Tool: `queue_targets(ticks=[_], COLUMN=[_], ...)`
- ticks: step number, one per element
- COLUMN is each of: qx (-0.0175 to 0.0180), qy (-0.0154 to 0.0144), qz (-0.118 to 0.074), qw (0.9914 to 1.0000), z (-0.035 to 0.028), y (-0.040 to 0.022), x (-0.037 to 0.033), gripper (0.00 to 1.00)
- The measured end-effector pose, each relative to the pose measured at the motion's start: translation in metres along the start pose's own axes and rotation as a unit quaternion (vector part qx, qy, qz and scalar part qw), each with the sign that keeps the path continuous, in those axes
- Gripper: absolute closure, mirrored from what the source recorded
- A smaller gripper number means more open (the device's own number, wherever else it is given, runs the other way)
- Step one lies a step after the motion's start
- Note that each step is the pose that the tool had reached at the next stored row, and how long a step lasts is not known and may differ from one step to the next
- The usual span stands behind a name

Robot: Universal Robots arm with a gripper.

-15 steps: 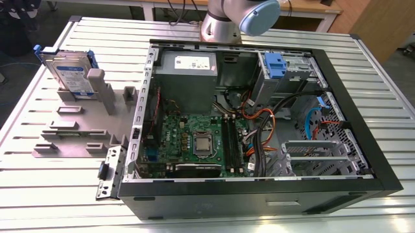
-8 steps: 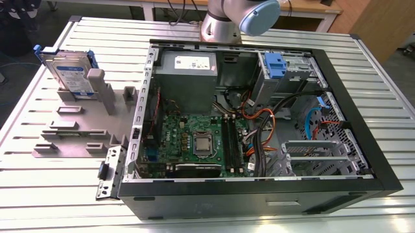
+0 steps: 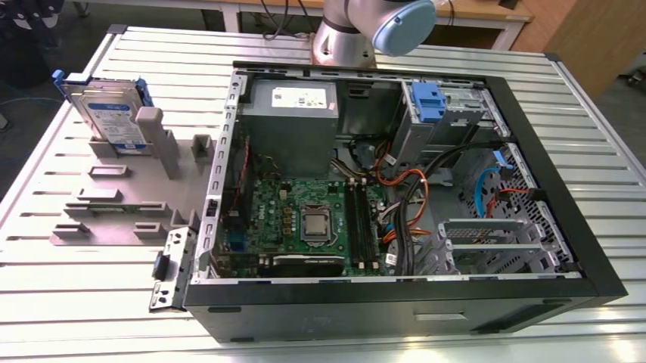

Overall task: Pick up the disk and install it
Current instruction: 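Pick up the disk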

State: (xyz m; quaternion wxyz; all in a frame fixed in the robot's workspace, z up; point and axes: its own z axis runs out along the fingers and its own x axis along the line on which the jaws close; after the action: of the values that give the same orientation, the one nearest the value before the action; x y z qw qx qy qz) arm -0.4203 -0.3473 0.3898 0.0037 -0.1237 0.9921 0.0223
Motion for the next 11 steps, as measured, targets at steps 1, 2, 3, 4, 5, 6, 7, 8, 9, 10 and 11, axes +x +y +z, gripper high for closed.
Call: queue_targets(ticks=[1, 2, 3, 4, 5, 6, 7, 8, 9, 10, 11], qx=[0.0, 0.0, 0.0, 0.0, -0.0001, -0.0001, -0.0001, -0.0001, -0.0001, -0.0001, -0.0001], qy=[0.0, 0.0001, 0.0001, 0.0001, 0.0002, 0.0002, 0.0002, 0.0003, 0.0003, 0.0003, 0.0004], qz=[-0.001, -0.002, -0.003, -0.003, -0.004, -0.005, -0.005, -0.006, -0.007, -0.008, -0.008], qw=[1.0, 1.0, 1.0, 0.99999, 0.99999, 0.99999, 0.99998, 0.99998, 0.99998, 0.99997, 0.99997], z=[0.0, 0.0, 0.0, 0.0, 0.0, 0.0, 0.0, 0.0, 0.0, 0.0, 0.0], y=[0.0, 0.0, 0.0, 0.0, 0.0, 0.0, 0.0, 0.0, 0.0, 0.0, 0.0], x=[0.0, 0.0, 0.0, 0.0, 0.0, 0.0, 0.0, 0.0, 0.0, 0.0, 0.0], gripper=[0.89, 0.89, 0.89, 0.89, 0.89, 0.89, 0.89, 0.89, 0.89, 0.89, 0.89])
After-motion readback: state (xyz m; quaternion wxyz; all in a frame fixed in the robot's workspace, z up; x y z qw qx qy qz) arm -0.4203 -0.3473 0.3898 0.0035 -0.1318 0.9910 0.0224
